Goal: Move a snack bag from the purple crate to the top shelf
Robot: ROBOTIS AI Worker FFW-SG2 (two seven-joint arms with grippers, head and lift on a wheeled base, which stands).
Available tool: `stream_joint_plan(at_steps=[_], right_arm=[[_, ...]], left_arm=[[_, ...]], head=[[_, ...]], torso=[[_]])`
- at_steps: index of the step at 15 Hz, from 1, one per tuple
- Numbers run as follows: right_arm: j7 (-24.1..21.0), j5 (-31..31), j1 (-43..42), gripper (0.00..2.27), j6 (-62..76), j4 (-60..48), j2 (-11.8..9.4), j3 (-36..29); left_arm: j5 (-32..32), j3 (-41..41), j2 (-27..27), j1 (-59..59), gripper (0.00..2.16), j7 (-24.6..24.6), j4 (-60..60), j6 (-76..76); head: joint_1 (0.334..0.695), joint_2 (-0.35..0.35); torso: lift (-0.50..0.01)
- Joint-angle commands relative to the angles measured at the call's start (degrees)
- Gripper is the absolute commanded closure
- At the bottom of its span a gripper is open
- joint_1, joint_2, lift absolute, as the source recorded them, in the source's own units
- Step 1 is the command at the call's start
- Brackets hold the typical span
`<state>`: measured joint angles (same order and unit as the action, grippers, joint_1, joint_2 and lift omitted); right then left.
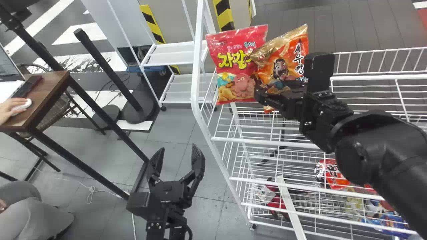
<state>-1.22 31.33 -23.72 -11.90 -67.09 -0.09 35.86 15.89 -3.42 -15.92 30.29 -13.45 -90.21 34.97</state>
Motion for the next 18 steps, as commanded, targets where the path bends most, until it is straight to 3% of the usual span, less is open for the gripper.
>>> stream_joint_plan(at_steps=[1, 18], right_arm=[[0.08, -0.66, -0.45, 0.19, 1.57, 0.56, 0.14, 0.44], [-5.64, -5.49, 3.86, 0.19, 5.96, -3.84, 0.14, 0.09]], left_arm=[[0.19, 0.08, -0.08, -0.05, 0.14, 0.00, 0.12, 0.05], [0.19, 0.17, 0.01, -0.14, 0.14, 0.00, 0.38, 0.05]], head=[[0.695, 0.350], [0.695, 0.350]], torso=[[0.000], [0.000]])
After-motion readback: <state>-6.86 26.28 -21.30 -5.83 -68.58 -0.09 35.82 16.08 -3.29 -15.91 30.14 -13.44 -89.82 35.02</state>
